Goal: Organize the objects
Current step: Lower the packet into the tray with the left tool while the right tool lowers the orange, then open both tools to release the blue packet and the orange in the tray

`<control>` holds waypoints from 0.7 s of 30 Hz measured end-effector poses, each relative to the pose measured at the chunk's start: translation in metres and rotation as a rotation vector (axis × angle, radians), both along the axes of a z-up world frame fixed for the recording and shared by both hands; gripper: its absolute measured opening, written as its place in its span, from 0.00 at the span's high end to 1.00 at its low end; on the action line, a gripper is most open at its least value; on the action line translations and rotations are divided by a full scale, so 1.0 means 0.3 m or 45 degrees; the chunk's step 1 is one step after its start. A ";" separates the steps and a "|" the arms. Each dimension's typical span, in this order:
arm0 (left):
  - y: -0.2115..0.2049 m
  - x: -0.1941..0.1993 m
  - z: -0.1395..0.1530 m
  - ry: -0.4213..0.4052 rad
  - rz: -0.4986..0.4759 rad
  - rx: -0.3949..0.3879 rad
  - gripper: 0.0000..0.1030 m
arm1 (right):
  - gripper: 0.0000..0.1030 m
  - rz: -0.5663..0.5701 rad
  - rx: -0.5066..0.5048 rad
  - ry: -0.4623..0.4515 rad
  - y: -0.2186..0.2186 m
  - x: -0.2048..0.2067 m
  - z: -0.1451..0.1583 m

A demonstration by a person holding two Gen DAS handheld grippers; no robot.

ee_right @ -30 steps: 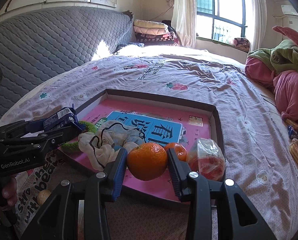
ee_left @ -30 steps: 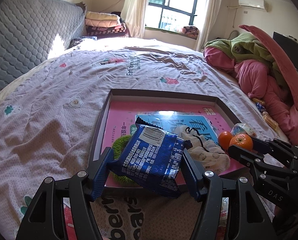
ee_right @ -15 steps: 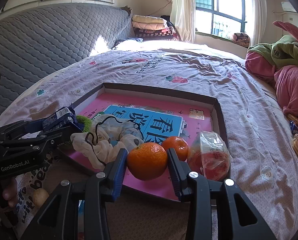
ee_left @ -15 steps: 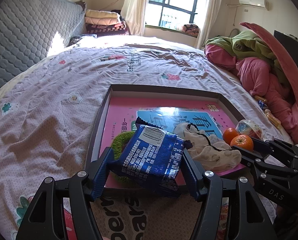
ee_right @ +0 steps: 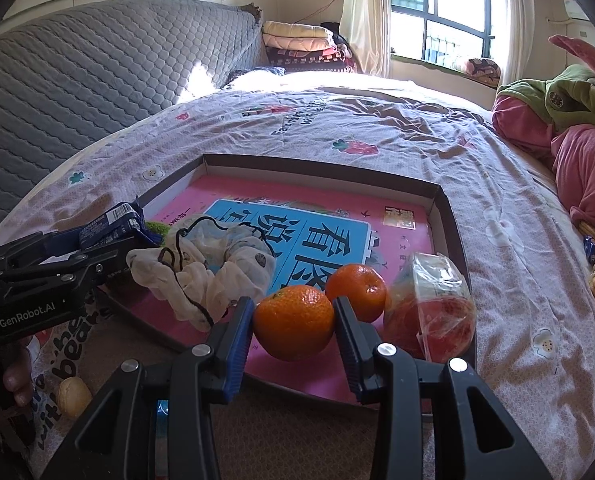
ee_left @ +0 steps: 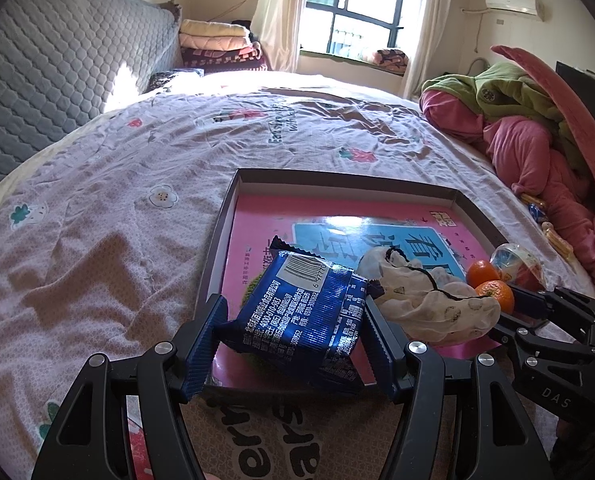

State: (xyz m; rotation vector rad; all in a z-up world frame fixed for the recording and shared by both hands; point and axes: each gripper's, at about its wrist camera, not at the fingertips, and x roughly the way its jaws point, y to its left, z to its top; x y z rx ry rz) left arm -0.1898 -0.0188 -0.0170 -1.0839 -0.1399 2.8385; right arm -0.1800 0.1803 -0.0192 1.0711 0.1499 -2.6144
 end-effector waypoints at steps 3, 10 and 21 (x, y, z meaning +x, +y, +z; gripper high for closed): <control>-0.007 -0.008 -0.009 -0.011 0.009 0.006 0.35 | 0.60 0.003 -0.002 -0.003 -0.003 -0.004 0.000; -0.012 -0.016 -0.021 -0.021 0.020 -0.004 0.35 | 0.60 0.016 0.011 -0.017 -0.020 -0.017 -0.012; -0.002 -0.018 -0.030 -0.018 0.015 -0.029 0.35 | 0.60 0.018 0.006 -0.030 -0.029 -0.034 -0.021</control>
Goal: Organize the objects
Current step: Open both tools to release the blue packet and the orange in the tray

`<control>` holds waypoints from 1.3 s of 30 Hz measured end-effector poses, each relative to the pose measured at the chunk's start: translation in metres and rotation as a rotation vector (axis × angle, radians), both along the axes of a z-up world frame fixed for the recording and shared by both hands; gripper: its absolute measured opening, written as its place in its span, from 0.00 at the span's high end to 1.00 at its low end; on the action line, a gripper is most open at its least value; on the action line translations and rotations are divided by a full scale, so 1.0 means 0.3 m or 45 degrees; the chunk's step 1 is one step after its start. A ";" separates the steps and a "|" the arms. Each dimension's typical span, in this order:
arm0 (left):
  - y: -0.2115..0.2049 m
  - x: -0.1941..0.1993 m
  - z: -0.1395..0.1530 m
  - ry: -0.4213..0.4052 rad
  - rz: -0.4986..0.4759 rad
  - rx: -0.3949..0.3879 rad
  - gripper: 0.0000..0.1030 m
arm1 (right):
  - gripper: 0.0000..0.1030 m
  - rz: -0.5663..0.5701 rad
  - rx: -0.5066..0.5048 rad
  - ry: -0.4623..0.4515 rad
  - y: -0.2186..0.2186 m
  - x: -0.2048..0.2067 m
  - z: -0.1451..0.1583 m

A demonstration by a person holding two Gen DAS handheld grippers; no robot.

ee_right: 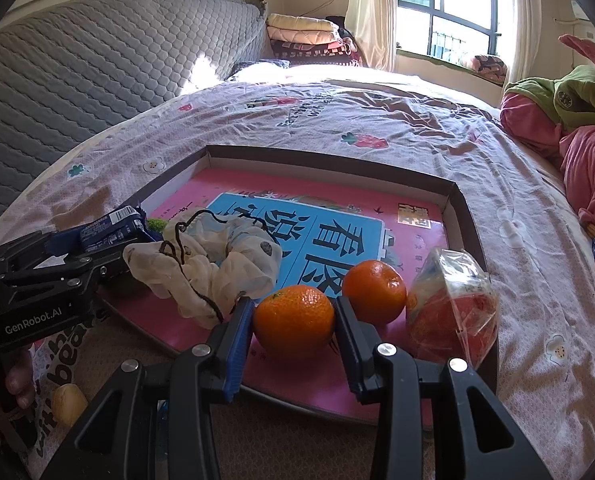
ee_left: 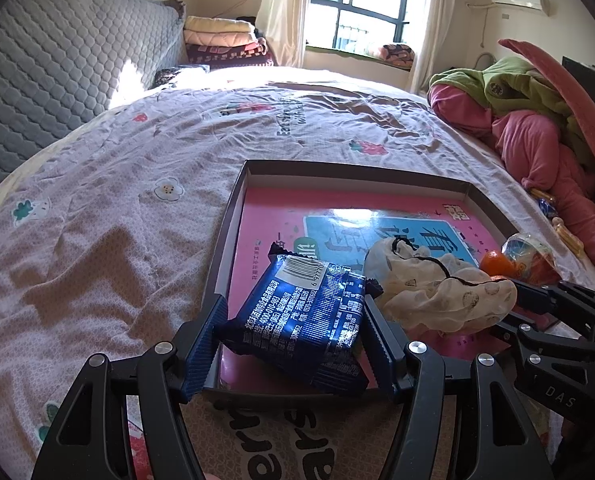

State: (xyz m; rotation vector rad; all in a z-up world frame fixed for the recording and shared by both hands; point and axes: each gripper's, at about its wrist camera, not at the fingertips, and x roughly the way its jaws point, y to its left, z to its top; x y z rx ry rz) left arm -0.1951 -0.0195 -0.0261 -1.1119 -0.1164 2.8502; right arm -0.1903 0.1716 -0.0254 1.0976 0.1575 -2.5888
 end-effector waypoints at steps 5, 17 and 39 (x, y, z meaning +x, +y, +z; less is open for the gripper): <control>0.003 -0.001 0.000 0.002 0.001 -0.008 0.35 | 0.60 0.000 0.000 -0.002 0.002 -0.001 -0.001; -0.008 0.000 0.000 0.002 0.019 -0.016 0.35 | 0.60 -0.018 0.011 -0.011 0.003 0.004 0.004; -0.002 0.005 0.014 0.036 0.037 -0.036 0.35 | 0.49 -0.043 0.004 0.045 0.015 0.041 0.059</control>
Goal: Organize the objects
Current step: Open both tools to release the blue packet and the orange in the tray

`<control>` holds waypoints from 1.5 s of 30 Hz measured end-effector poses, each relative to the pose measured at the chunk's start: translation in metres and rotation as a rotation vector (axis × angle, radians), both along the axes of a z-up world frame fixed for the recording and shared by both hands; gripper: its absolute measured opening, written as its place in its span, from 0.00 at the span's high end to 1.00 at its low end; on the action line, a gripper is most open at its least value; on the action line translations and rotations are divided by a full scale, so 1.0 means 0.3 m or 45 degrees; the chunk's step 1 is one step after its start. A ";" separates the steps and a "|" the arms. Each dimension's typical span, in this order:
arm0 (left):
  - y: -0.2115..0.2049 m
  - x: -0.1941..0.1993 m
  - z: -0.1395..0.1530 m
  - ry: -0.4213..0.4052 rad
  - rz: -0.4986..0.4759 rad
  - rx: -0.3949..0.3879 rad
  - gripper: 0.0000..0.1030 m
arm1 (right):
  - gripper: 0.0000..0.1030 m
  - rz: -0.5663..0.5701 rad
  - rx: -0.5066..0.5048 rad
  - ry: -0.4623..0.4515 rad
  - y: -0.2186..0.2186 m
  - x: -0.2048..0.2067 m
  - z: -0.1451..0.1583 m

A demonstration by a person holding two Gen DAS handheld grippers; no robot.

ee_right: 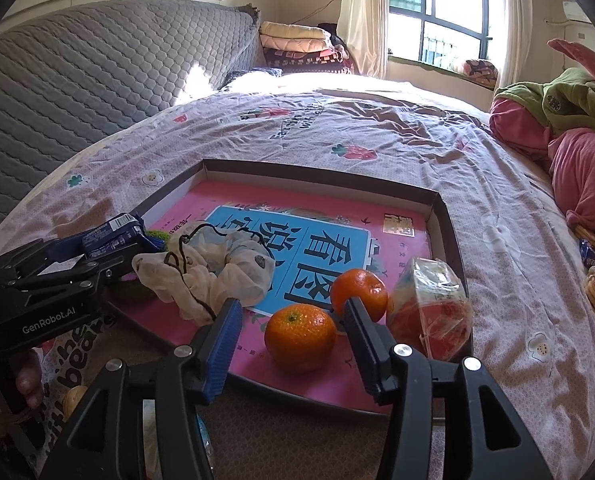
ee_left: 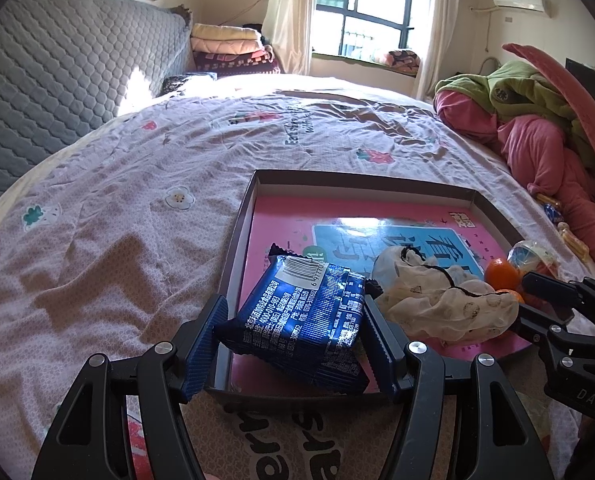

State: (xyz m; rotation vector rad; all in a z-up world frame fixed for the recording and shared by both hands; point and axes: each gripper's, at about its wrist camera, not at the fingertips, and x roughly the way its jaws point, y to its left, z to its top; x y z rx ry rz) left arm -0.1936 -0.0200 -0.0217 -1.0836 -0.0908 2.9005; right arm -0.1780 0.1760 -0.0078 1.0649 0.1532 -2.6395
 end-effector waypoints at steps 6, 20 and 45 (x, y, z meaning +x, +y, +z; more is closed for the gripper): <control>0.003 -0.030 -0.015 -0.021 -0.015 0.005 0.34 | 0.49 -0.007 -0.004 0.009 0.008 0.005 0.006; -0.010 -0.025 -0.003 -0.025 -0.024 0.075 0.29 | 0.48 -0.019 -0.009 0.019 0.015 0.009 0.008; 0.003 0.036 0.081 0.015 -0.012 0.071 0.28 | 0.39 -0.020 -0.016 0.063 0.012 0.020 0.044</control>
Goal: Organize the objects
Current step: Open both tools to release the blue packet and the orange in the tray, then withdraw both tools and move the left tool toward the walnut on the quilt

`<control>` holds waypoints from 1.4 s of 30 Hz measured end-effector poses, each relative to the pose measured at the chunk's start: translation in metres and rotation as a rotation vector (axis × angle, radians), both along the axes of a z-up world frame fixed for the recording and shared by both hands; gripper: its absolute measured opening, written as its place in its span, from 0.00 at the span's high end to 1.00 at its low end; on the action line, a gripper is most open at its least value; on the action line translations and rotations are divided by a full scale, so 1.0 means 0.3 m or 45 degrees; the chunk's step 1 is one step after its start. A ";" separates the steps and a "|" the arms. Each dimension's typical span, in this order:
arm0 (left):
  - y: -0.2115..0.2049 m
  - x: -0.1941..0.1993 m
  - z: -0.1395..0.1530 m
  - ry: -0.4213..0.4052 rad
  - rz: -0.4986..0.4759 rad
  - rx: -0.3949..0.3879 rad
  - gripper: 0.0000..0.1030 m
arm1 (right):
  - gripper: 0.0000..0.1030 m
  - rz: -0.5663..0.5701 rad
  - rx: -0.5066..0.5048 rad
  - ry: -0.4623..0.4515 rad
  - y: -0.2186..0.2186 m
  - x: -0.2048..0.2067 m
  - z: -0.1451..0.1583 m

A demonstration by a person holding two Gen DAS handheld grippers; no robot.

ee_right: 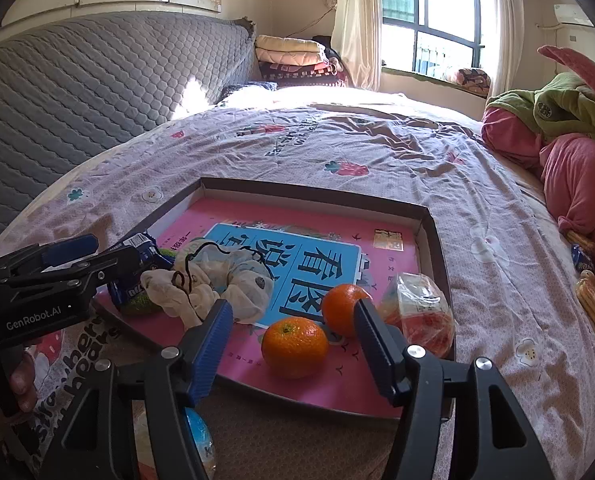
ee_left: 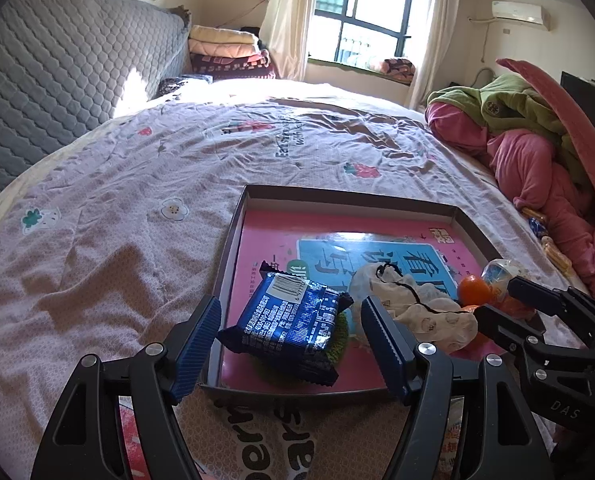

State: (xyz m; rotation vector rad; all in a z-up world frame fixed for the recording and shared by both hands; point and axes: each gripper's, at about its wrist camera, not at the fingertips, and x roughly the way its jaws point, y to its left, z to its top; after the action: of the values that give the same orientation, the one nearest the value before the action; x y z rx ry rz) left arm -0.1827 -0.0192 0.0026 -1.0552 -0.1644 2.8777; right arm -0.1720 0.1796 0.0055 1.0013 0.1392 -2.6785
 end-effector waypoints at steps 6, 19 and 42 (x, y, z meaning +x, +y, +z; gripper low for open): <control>0.008 0.032 0.042 0.022 0.010 -0.001 0.25 | 0.37 0.010 -0.022 0.021 0.007 0.013 0.025; -0.007 0.114 0.128 0.058 0.040 0.003 0.24 | 0.33 0.025 -0.065 0.095 0.029 0.060 0.098; 0.031 0.358 0.077 -0.052 -0.015 -0.108 0.24 | 0.29 0.069 -0.049 0.120 0.002 0.246 0.116</control>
State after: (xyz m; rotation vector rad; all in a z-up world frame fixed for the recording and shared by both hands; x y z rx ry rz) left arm -0.0754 -0.0098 0.0256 -1.1256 -0.0390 2.8773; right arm -0.0983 0.1802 0.0402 0.8479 0.1308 -2.6695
